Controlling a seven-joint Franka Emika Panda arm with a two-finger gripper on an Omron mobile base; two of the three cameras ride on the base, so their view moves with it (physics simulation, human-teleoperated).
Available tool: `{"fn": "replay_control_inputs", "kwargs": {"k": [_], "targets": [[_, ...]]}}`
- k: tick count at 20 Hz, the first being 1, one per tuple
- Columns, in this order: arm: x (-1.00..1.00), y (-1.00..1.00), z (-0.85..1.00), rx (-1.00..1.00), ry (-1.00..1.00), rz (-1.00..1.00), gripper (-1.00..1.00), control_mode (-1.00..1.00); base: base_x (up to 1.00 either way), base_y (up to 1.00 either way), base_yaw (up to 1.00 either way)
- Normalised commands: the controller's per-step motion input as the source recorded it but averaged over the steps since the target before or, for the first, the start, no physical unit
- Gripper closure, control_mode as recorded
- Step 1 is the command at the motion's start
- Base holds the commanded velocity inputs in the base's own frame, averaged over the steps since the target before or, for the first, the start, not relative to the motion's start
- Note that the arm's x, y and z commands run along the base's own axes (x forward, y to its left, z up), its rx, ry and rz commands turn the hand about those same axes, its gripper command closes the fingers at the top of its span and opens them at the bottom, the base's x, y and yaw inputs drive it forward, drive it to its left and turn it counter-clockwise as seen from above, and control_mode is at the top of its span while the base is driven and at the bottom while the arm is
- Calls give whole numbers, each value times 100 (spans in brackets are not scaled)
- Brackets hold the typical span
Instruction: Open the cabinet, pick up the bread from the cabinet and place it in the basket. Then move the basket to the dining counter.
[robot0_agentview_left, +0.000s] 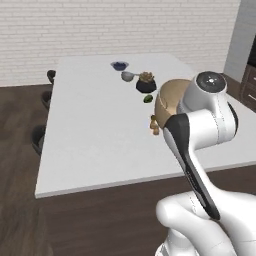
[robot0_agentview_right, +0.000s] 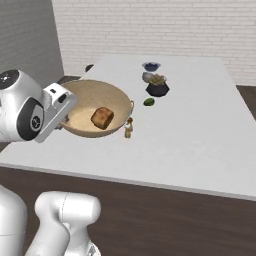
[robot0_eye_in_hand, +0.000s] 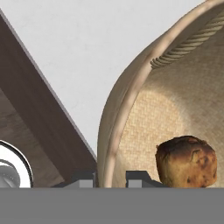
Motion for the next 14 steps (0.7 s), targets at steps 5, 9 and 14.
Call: {"fn": "replay_control_inputs", "kwargs": {"k": [5,9,14], "targets": [[39,34,-22,0,0,-1,100,-100,8,23,-3],[99,70,-62,0,6,0,100,-100,0,0,0],[100,64,-83,0,19,0,100,-100,0,0,0]]}}
